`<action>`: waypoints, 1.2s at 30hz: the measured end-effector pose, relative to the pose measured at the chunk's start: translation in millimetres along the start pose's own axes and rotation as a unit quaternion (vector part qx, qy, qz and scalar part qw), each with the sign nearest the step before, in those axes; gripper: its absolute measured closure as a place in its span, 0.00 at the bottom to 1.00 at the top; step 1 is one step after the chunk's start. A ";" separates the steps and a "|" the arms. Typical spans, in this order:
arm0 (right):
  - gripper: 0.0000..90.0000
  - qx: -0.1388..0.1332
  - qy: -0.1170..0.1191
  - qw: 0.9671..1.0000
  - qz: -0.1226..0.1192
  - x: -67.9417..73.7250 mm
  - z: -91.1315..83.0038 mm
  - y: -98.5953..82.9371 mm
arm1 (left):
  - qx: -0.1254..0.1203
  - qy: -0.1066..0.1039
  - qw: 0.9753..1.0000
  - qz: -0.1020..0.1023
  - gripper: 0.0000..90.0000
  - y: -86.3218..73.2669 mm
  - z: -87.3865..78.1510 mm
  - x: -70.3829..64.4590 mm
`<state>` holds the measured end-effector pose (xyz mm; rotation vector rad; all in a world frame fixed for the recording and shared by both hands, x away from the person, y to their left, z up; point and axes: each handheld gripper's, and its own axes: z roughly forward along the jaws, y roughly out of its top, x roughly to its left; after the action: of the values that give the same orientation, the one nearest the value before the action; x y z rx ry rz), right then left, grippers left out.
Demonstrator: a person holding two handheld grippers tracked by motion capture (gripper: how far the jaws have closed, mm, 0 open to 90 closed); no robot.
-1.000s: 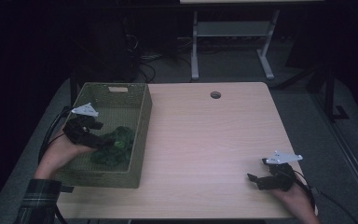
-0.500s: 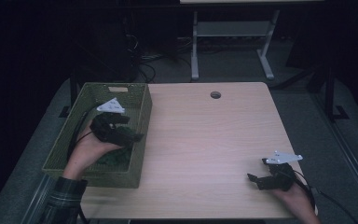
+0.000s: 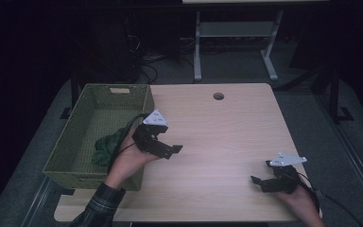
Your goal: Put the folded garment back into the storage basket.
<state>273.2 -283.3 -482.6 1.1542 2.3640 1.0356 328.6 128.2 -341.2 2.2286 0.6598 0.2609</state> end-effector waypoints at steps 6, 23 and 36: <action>0.13 0.000 0.000 1.000 0.000 0.0 0.0 0.0 | 0.000 -0.006 1.000 0.004 0.15 -8.6 26.0 -16.1; 0.13 0.001 -0.001 1.000 0.000 0.0 -0.1 0.0 | 0.037 -0.006 0.999 0.031 0.15 -56.3 82.5 -33.5; 0.13 0.001 -0.001 1.000 0.000 0.1 -0.1 0.0 | 0.053 0.008 0.998 0.021 0.14 -80.1 106.3 -25.2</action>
<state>273.2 -283.3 -482.5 1.1551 2.3643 1.0329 318.0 92.4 -471.4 2.3453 0.6501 0.2711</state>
